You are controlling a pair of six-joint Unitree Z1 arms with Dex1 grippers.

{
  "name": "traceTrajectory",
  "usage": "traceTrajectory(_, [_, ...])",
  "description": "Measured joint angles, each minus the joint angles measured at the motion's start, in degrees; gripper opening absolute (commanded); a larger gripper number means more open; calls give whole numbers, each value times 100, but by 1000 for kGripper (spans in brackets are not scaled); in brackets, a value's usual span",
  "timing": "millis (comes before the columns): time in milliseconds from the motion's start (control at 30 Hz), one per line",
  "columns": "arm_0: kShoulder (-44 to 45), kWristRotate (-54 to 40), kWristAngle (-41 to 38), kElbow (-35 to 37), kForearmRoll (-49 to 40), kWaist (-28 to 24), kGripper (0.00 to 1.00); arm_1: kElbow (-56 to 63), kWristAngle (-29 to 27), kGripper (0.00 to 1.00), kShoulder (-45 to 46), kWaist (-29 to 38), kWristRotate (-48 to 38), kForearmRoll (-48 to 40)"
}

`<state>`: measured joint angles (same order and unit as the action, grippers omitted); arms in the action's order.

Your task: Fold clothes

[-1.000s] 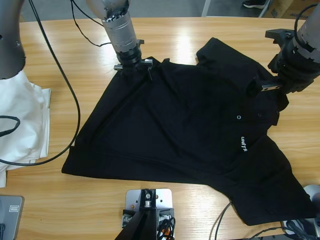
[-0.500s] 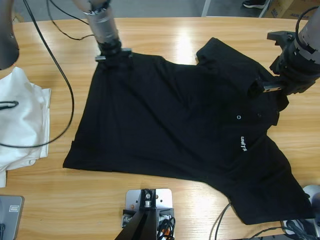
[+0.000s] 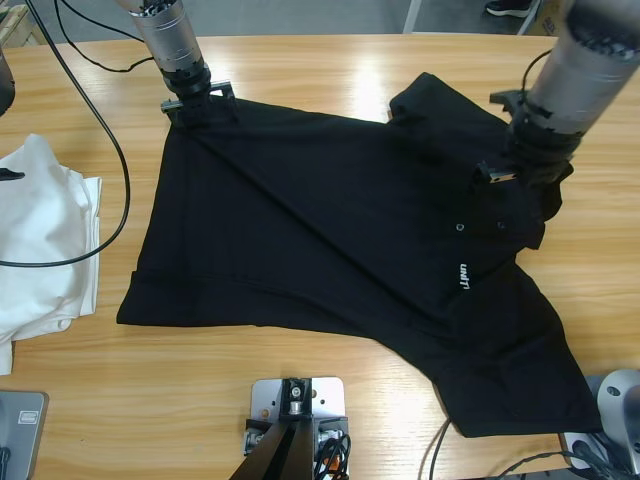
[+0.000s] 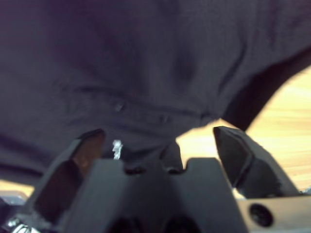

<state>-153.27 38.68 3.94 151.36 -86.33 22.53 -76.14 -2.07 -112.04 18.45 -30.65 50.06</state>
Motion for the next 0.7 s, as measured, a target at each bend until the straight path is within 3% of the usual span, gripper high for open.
traceTrajectory(133, [3,0,0,0,0,55,968,-348,276,852,-623,-457,331,-161])
traceTrajectory(267, [3,21,0,0,0,181,968,-1204,483,853,-1301,-625,560,208])
traceTrajectory(467, [3,33,0,0,0,227,968,-2335,448,924,-2077,-745,709,886])
traceTrajectory(700, [4,34,0,0,0,197,968,-3648,156,918,-2735,-829,756,1603])
